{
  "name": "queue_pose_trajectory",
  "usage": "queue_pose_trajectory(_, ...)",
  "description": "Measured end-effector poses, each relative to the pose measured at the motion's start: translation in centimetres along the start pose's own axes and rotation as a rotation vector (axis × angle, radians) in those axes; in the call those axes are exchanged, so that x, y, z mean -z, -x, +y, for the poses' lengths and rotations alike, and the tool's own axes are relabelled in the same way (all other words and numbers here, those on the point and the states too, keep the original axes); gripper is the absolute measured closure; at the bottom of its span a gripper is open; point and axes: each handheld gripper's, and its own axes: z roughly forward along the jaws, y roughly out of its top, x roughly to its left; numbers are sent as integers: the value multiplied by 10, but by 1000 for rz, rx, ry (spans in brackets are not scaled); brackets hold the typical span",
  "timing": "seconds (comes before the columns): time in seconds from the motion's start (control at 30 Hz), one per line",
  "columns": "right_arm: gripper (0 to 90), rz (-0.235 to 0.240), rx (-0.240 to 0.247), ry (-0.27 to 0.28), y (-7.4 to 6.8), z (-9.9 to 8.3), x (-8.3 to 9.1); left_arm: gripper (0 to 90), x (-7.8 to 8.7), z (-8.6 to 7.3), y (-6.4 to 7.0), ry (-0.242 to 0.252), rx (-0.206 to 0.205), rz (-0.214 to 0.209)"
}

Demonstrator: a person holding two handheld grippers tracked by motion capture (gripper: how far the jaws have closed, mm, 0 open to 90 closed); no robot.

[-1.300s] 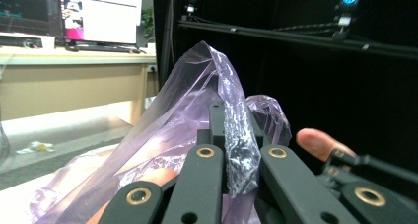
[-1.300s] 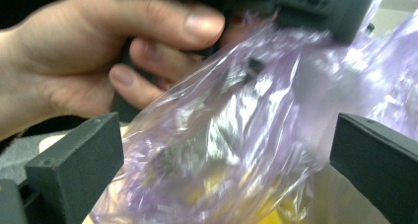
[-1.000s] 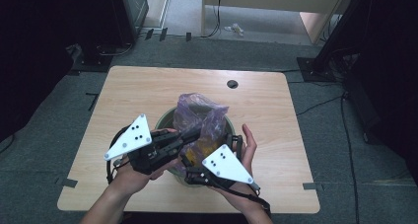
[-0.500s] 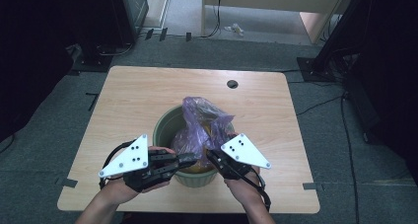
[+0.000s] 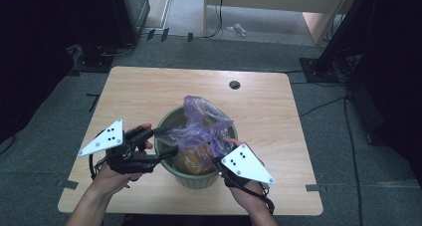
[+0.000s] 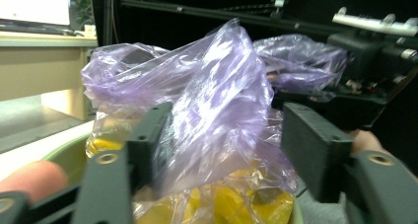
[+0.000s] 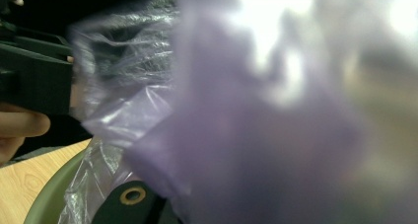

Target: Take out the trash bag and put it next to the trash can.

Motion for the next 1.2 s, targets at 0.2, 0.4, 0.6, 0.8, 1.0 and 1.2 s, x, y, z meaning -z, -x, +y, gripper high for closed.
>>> queue_pose_trajectory(0.2,900,8,-36,36,7,2,6,178,-4,1,-8,-19,-12,1)
queue_pose_trajectory(0.4,900,-29,-66,66,16,6,13,91,-2,1,-11,-12,-52,26)
queue_pose_trajectory(0.6,900,61,-78,84,19,7,16,0,-19,1,-15,-115,-75,33)
queue_pose_trajectory(0.8,900,217,-58,93,10,8,16,0,-48,3,0,-195,-141,-105)
queue_pose_trajectory(1.0,900,280,-53,68,2,8,13,49,-63,-3,21,-284,-253,-134)
queue_pose_trajectory(1.2,899,301,-59,77,-3,13,16,665,-63,-3,30,-253,-320,-85)
